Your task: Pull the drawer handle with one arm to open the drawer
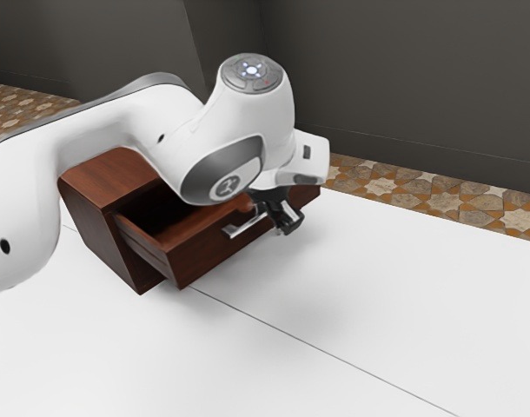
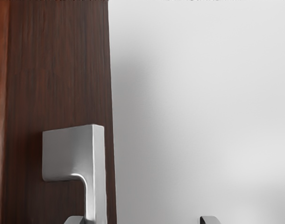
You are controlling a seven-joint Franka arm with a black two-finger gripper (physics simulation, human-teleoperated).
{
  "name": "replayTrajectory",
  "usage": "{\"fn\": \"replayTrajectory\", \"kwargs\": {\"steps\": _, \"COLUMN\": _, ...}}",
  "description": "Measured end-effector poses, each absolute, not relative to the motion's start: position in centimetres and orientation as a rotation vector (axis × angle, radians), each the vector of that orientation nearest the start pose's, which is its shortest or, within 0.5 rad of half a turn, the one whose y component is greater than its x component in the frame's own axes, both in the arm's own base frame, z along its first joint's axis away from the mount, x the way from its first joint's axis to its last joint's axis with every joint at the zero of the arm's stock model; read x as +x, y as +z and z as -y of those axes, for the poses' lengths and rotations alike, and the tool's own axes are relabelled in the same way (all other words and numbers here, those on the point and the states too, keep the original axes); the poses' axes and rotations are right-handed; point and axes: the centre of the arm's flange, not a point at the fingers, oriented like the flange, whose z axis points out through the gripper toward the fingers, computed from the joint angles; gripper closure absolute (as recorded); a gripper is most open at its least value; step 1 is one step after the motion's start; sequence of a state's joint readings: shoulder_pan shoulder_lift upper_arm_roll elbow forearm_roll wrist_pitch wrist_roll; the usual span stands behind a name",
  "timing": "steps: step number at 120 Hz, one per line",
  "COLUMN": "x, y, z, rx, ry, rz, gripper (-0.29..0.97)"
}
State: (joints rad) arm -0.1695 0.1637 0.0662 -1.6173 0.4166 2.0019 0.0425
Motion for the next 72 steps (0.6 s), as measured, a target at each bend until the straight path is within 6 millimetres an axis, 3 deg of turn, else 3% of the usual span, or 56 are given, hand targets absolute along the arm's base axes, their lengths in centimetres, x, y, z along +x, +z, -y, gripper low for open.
{"fn": "replayTrajectory", "kwargs": {"steps": 39, "x": 63.4, "y": 55.1, "z": 5.6, "rx": -2.699, "ry": -0.329, "rz": -0.354, "gripper": 0.40}}
{"fn": "replayTrajectory", "kwargs": {"steps": 72, "x": 63.1, "y": 54.9, "z": 5.8, "rx": -2.704, "ry": -0.327, "rz": -0.326, "gripper": 0.32}}
